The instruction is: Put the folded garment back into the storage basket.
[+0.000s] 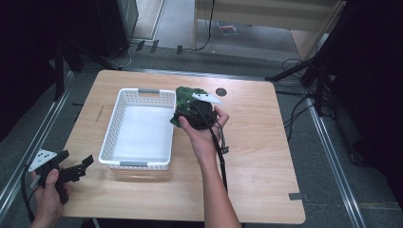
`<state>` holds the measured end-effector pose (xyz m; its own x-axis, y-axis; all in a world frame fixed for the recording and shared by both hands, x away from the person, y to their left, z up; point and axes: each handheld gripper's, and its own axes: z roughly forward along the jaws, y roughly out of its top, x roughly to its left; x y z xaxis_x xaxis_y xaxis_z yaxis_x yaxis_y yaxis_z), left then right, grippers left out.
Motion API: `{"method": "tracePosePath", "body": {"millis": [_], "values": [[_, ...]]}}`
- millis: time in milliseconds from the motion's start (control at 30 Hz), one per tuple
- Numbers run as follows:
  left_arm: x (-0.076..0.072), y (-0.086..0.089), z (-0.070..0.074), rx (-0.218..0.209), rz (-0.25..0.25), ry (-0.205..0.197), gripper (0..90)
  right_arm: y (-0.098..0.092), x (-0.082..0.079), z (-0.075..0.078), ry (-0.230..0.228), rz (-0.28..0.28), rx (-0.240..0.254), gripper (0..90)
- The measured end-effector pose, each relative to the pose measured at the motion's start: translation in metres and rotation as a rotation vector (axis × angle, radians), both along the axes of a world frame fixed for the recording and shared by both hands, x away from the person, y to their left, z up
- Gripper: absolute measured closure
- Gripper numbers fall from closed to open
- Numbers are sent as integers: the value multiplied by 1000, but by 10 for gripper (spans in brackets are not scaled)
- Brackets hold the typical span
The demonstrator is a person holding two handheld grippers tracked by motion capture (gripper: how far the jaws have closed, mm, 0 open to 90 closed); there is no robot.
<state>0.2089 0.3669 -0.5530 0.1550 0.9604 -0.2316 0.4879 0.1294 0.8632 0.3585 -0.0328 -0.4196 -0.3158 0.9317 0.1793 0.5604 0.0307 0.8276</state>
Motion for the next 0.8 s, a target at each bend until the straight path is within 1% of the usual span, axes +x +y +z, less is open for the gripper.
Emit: {"method": "tracePosePath", "body": {"millis": [267, 300, 367, 500, 533, 800], "values": [[0, 0, 0, -1, -1, -1, 0, 19, 0, 2, 3, 28, 4, 183], [0, 0, 0, -1, -1, -1, 0, 19, 0, 2, 3, 28, 4, 183], [0, 0, 0, -1, -1, 0, 0, 27, 0, 3, 4, 39, 6, 183], [0, 0, 0, 0, -1, 0, 0, 33, 1, 2, 4, 49, 8, 183], [0, 0, 0, 0, -1, 0, 0, 39, 1, 2, 7, 57, 10, 183], [0, 0, 0, 0, -1, 0, 0, 58, 0, 0, 14, 84, 14, 183]]}}
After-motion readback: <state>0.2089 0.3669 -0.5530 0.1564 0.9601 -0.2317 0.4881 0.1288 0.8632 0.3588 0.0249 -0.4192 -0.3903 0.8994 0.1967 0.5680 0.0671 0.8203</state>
